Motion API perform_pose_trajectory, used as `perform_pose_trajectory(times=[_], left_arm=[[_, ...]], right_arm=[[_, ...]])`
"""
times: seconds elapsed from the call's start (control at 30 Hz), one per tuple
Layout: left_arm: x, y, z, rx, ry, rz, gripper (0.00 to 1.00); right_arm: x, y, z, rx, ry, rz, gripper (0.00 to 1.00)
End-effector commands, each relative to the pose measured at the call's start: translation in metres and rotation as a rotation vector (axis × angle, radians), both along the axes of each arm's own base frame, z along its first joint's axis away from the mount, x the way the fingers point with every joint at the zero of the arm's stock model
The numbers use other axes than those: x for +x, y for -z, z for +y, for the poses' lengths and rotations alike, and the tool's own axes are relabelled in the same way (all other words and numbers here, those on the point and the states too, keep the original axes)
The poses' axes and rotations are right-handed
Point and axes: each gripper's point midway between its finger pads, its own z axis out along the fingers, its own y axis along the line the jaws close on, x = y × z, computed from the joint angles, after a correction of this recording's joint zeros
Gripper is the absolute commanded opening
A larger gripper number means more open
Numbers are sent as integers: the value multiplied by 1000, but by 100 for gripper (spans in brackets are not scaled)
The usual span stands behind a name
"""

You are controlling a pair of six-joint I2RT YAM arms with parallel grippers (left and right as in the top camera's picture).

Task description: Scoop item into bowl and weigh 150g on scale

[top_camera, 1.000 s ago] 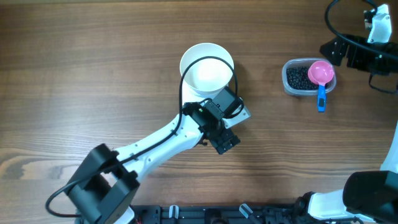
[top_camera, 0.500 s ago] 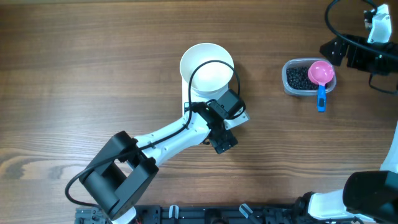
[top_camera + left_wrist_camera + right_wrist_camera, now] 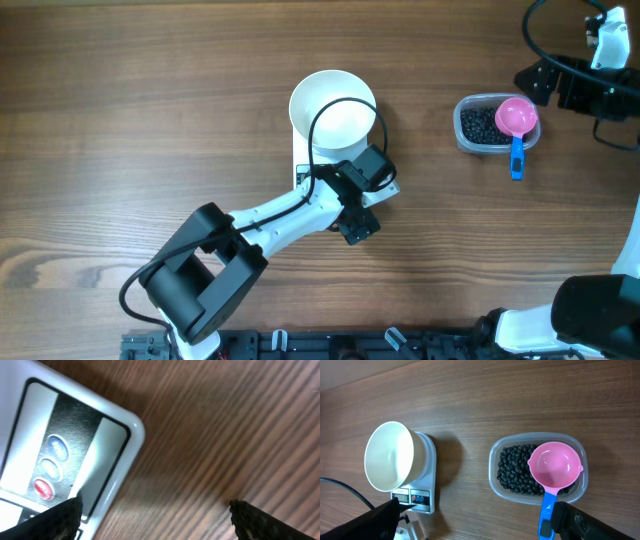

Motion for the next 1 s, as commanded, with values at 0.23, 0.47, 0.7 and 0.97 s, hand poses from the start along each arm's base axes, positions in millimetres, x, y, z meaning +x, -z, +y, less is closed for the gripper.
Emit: perform_pose_trajectory(times=[0.23,0.47,0.7,0.97], left_arm=[[3,22,9,32,-14,31,100],[-7,31,2,10,6,83,100],[-7,34,3,17,4,89,100],[-8,43,6,34,0,101,100]], right_arm=[[2,4,4,28,-7,8,100],[2,4,4,28,-6,8,100],[2,4,4,28,-7,8,99],[2,4,4,28,-6,8,100]])
